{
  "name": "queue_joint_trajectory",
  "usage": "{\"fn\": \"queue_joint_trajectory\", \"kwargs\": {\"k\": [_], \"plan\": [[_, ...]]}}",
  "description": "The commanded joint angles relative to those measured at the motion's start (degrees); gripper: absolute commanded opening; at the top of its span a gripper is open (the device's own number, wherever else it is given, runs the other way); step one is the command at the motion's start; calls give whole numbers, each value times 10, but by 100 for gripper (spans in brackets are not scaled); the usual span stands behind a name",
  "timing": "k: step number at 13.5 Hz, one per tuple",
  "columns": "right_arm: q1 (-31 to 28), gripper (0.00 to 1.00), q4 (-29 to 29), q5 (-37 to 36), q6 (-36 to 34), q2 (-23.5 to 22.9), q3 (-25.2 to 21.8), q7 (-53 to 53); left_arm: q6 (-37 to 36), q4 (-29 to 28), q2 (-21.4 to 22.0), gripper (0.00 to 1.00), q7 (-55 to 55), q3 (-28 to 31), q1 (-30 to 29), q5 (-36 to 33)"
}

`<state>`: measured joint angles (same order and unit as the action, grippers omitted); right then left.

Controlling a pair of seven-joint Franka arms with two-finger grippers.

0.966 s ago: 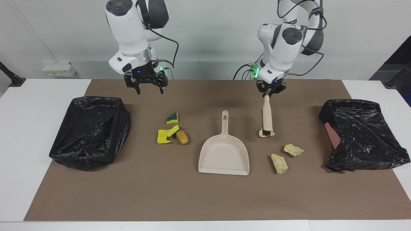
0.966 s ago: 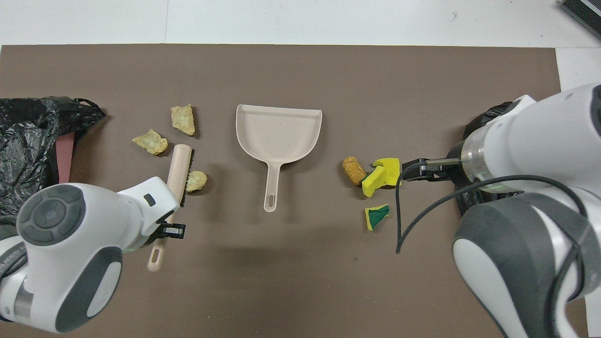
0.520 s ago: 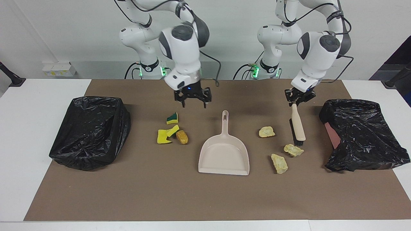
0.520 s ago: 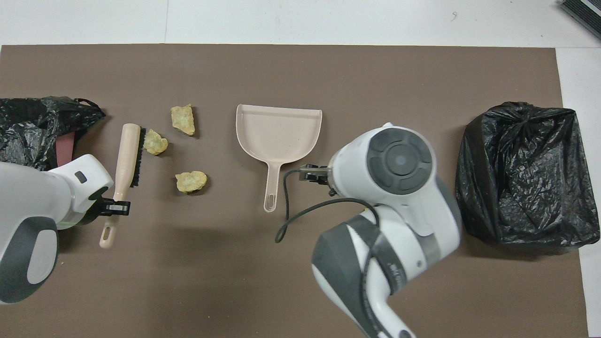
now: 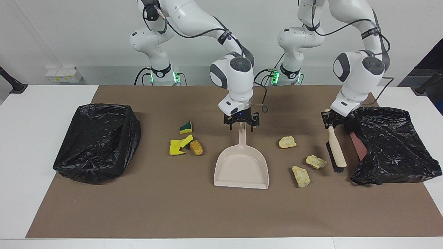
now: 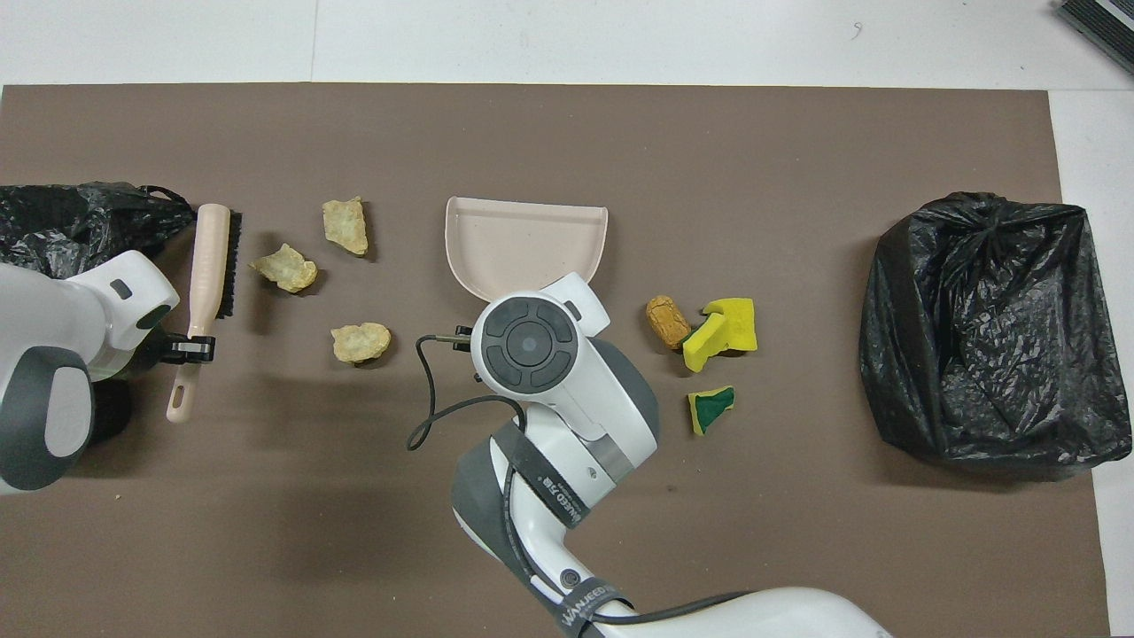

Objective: Sweep and dump trash in bin
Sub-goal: 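Grasp the dustpan handle with the right gripper and drag it toward the chunks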

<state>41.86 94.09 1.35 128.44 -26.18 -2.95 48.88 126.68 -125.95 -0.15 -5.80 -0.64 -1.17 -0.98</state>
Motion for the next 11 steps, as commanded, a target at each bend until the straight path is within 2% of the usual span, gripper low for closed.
{"fn": "queue_joint_trajectory", "kwargs": {"k": [1, 3, 4, 5, 6, 9, 11], "plan": [[-3, 100, -5, -10, 3, -6, -1, -15, 10, 8, -22, 0, -10, -8, -8, -10], [2, 100, 0, -10, 6, -11, -1, -31, 6, -7, -18, 0, -19, -10, -3, -10], [4, 80, 0, -10, 2, -11, -1, -35, 5, -17, -13, 0, -27, -10, 7, -10], [5, 30, 0, -11, 1, -11, -1, -36, 2, -20, -11, 0, -21, -10, 23, -10], [5, 0, -1, -10, 1, -11, -1, -34, 2, -20, -11, 0, -18, -11, 28, -8], [2, 0, 0, -8, -9, -11, -1, -46, -2, -27, -5, 0, 8, -11, 60, -2], [-6, 0, -2, 1, -17, -11, 0, -151, -3, -30, -3, 0, 10, -11, 66, -2]]}}
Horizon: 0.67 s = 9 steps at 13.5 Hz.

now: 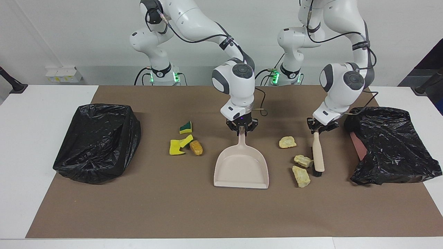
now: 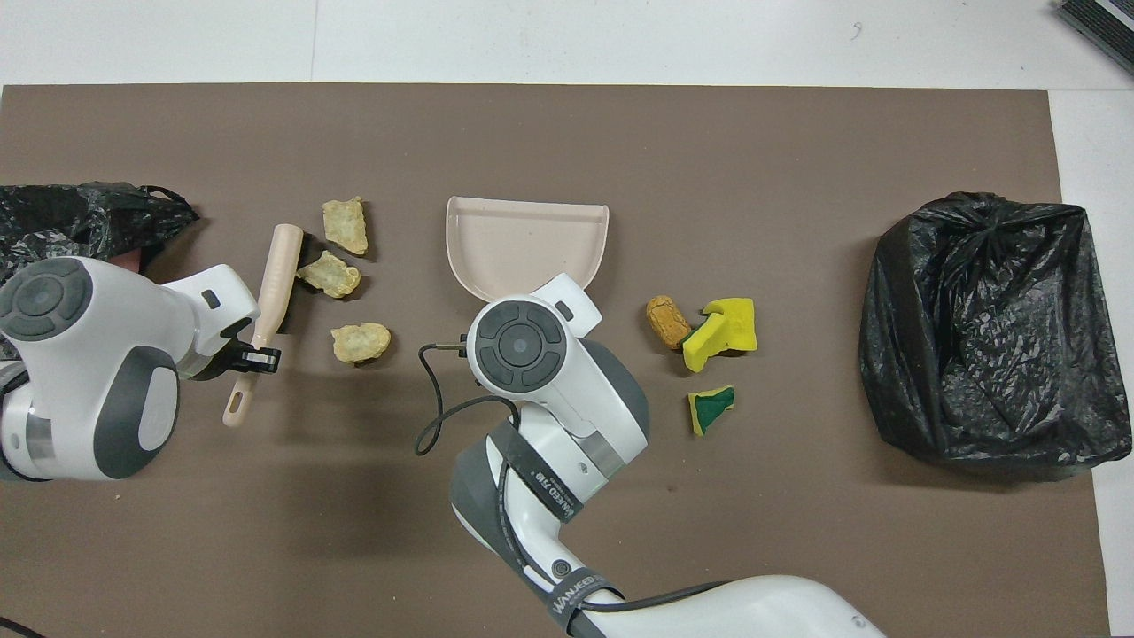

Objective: Sweep and dump trash in bin
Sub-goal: 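Grasp the dustpan handle with the right gripper and drag it toward the chunks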

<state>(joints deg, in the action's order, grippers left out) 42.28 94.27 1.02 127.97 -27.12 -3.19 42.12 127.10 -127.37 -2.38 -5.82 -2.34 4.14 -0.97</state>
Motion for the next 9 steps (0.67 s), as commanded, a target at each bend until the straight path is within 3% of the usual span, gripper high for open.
{"fn": "queue_joint_trajectory", "kwargs": {"k": [1, 5, 9], "plan": [[-18, 0, -1, 5, -15, 7, 2, -182, -5, -7, 14, 0, 13, 8, 12, -2], [-32, 0, 0, 0, -66, 37, 2, -395, 4, 66, -27, 0, 31, 9, -11, -2], [-84, 0, 79, 5, -98, 126, 3, -695, 34, 85, -68, 0, 27, 8, -6, -3]]}}
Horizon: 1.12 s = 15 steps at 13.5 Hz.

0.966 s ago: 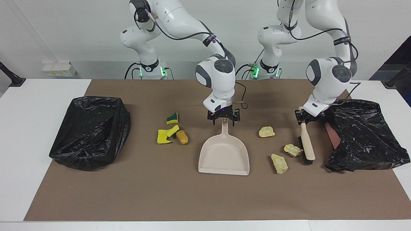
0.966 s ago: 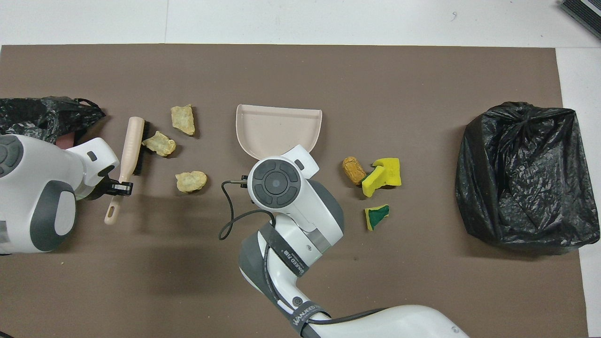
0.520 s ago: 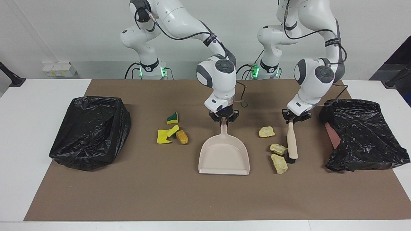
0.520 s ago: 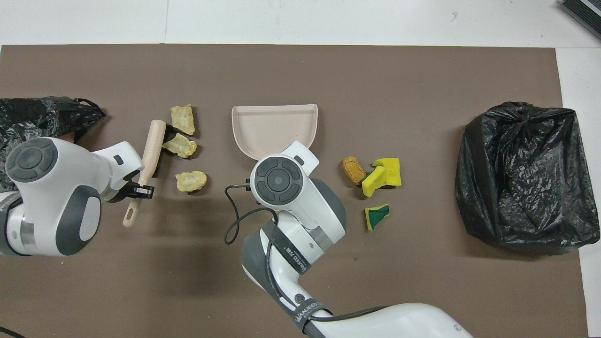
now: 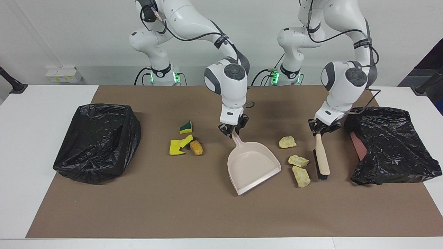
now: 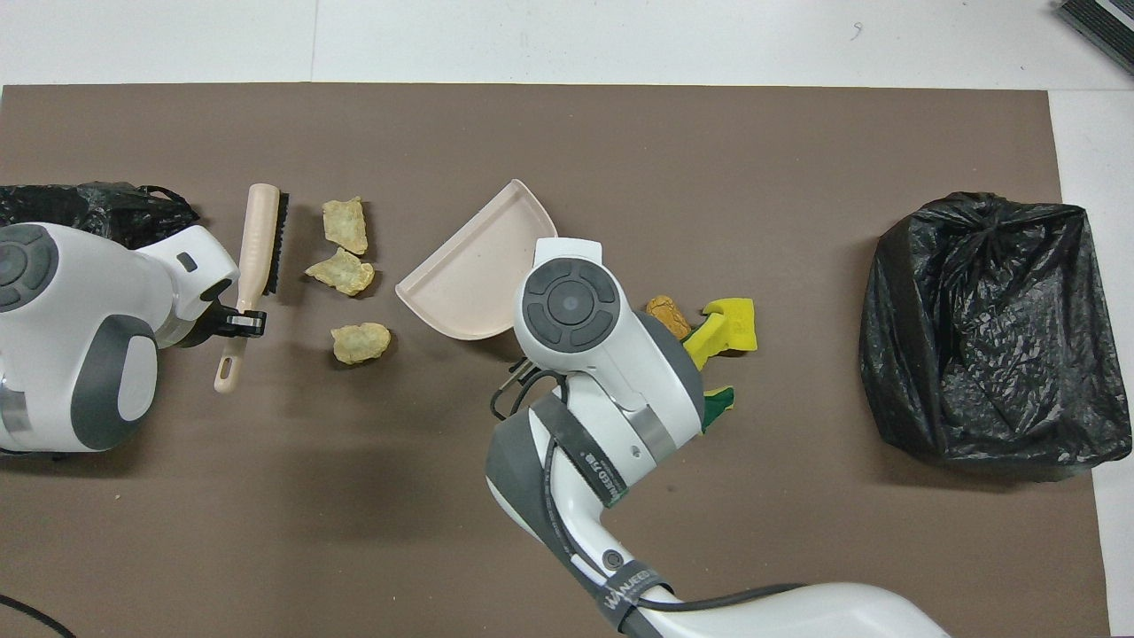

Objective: Sweep and dump trash in bin
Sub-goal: 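Grasp the dustpan handle with the right gripper and drag it toward the chunks, then sweep the yellow chunks into the dustpan with the left gripper's brush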

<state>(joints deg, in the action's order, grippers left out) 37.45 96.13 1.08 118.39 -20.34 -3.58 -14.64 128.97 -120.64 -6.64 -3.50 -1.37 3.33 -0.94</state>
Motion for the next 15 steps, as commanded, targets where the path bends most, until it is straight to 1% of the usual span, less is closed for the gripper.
{"fn": "queue_joint_trajectory", "kwargs": {"k": [1, 3, 4, 6, 8, 11, 13, 15], "plan": [[-40, 0, 68, 11, -9, 59, 7, -197, 13, 16, -26, 0, -1, -1, 5, -3], [-43, 0, 85, 30, -12, 64, 6, -258, 9, 12, -24, 0, -23, -4, 9, -3], [-38, 0, 84, 30, -10, 54, 6, -268, 7, 11, -23, 0, -33, -6, 10, -2], [-24, 0, 84, 32, 1, 36, 7, -265, 3, 1, -18, 0, -42, -7, 35, -2], [-16, 0, 85, 55, 13, 33, 7, -261, -15, -16, -6, 0, -75, -7, 55, -2], [-1, 0, 86, 58, 39, 18, 7, -237, -22, -52, 22, 0, -90, -7, 110, -1], [-1, 0, 86, 58, 40, 17, 7, -236, -57, -56, 30, 0, -127, -8, 136, 1], [-1, 0, 86, 59, 36, 17, 7, -234, -82, -56, 37, 0, -152, -9, 171, 42]]}}
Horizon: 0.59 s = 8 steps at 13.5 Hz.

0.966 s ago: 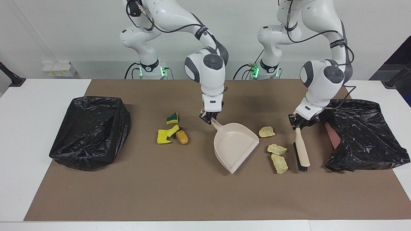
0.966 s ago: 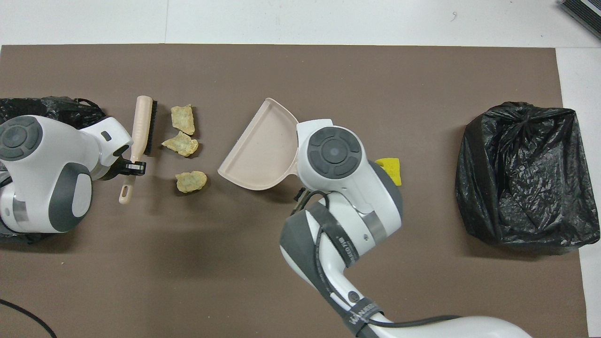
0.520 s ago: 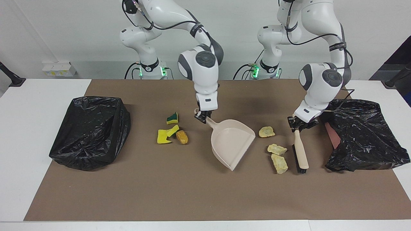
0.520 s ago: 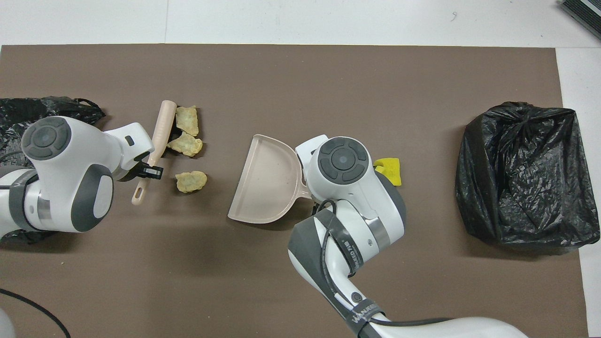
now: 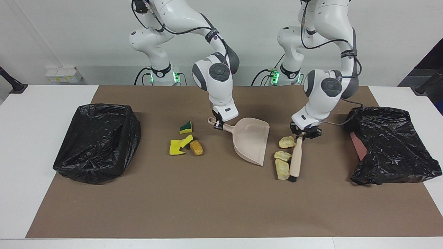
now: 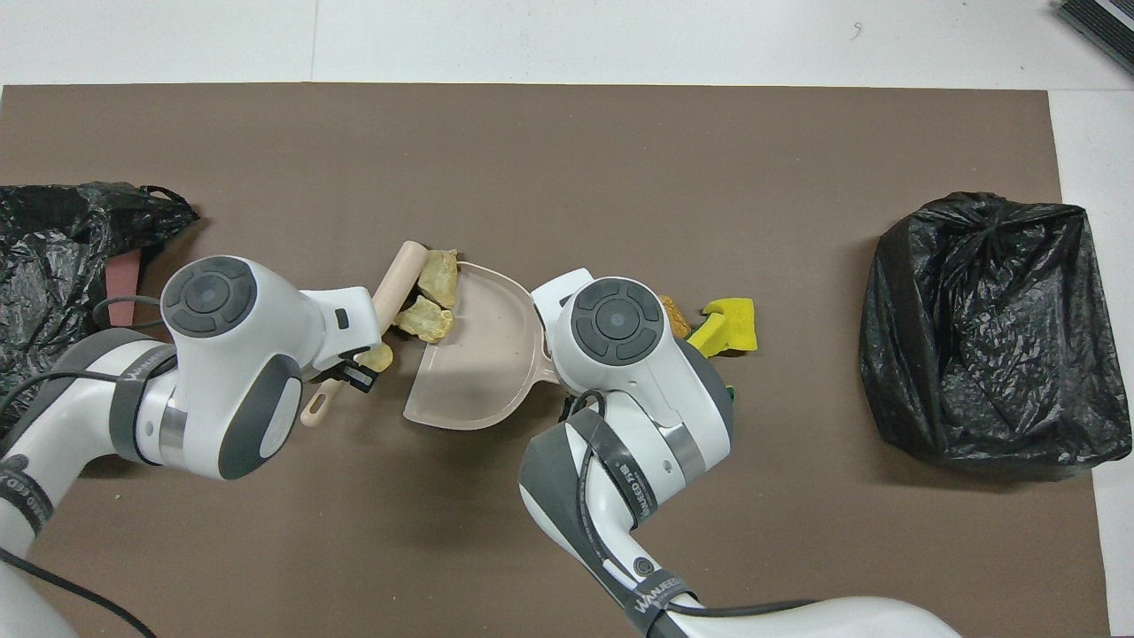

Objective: Sweep and dump trash in bin
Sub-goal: 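Sweep the yellow chunks into the dustpan with the left gripper's brush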

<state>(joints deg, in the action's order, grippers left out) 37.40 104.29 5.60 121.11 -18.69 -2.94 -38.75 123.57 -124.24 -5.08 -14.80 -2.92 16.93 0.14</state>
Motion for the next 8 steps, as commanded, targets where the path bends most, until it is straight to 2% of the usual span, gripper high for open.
{"fn": "queue_joint_trajectory", "kwargs": {"k": [1, 3, 5, 8], "plan": [[-1, 0, 4, 13, 8, 1, 0, 14, -47, -20, 24, 0, -39, 5, 53, 41], [-1, 0, 4, 13, 7, 1, 0, 18, -75, -11, 31, 0, -31, 6, 75, 63], [-1, 0, 4, 13, 7, 1, 0, 17, -77, -4, 45, 0, -23, 8, 68, 67], [-1, 0, 4, 13, 7, 1, 0, 14, -81, 0, 67, 0, 62, 14, 62, 69]]}}
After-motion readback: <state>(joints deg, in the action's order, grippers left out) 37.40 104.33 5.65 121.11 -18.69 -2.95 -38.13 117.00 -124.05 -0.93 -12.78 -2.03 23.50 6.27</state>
